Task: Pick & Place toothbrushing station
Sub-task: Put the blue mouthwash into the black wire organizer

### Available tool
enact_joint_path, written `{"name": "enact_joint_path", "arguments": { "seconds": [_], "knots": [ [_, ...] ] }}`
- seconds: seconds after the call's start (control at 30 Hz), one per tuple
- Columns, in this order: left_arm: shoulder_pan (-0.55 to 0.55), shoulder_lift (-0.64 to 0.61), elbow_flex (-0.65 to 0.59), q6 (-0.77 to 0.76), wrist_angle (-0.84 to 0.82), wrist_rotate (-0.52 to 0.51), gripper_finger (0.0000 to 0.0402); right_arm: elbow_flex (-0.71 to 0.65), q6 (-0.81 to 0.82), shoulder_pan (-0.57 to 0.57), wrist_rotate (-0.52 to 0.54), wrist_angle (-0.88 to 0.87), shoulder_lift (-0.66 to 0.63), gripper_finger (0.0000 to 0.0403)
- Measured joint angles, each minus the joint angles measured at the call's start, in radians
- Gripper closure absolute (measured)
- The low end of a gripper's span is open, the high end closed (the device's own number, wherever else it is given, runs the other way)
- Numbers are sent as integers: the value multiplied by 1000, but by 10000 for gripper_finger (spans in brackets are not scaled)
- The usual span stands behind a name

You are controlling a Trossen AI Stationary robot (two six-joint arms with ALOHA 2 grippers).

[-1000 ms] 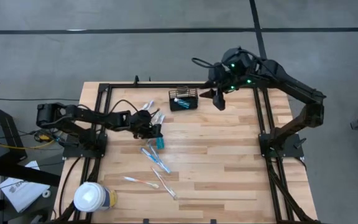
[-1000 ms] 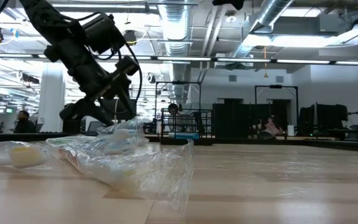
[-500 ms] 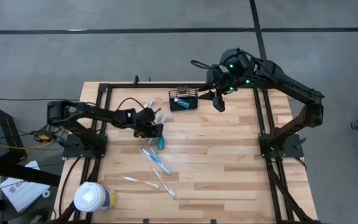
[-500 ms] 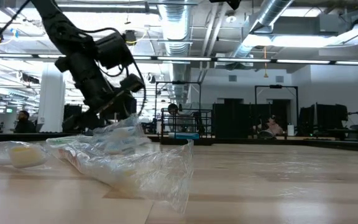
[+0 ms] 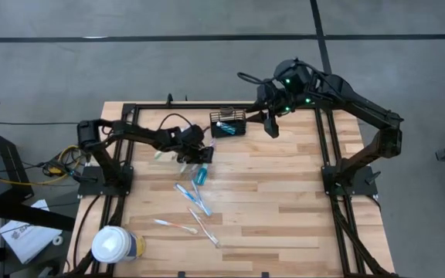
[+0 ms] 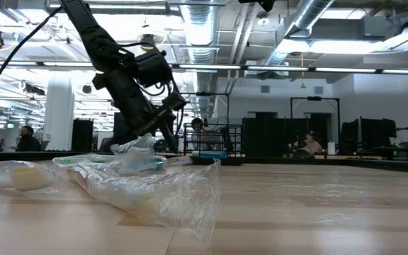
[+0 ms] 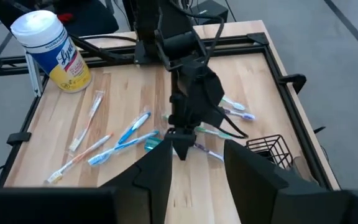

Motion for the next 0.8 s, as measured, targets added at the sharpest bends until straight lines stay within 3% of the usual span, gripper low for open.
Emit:
{"name": "enact_joint_path", "arguments": {
  "seconds": [0.57,0.8],
  "knots": [
    [-75,10,7,43,-14,65,190,0,-18,-47,-19,6,0,260],
    [-77,11,6,92,-40,66,240,0,-18,-64,-29,36,0,266]
  ]
}}
